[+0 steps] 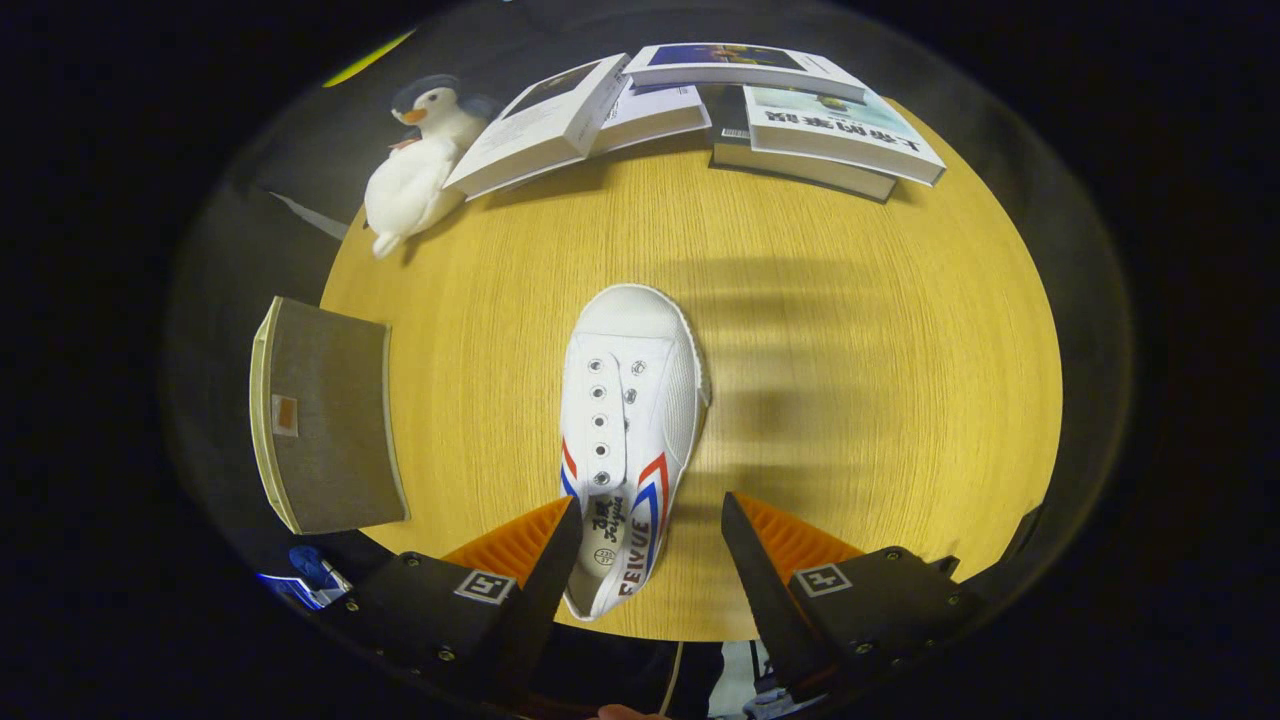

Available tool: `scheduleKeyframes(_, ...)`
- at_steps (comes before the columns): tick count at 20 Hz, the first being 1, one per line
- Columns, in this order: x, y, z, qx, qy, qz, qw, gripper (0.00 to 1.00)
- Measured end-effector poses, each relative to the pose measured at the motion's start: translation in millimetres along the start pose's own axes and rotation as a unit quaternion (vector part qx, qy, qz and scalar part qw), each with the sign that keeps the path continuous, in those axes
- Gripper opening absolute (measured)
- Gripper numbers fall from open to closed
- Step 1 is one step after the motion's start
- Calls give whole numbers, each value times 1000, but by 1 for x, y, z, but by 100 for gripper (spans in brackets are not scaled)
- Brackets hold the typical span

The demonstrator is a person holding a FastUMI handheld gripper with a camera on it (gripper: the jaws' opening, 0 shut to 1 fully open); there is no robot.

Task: Open the storage box then place both shoes into the box .Put the left shoe in first, then the right shoe, with the right side of both shoes facing outward in a uniform manner.

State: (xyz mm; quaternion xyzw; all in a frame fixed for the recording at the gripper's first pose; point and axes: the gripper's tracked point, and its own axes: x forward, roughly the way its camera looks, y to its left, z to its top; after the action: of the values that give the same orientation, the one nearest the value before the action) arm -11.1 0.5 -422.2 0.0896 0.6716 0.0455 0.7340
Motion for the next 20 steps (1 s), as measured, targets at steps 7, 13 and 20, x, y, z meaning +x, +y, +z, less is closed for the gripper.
scheduleKeyframes(7, 34, -5, -4, -51, 36, -39, 997, 86)
scheduleKeyframes(13, 41, -6, -4, -74, 38, -34, 996, 44)
scheduleKeyframes(20, 19, 5, -6, -15, 31, 0, 999, 4)
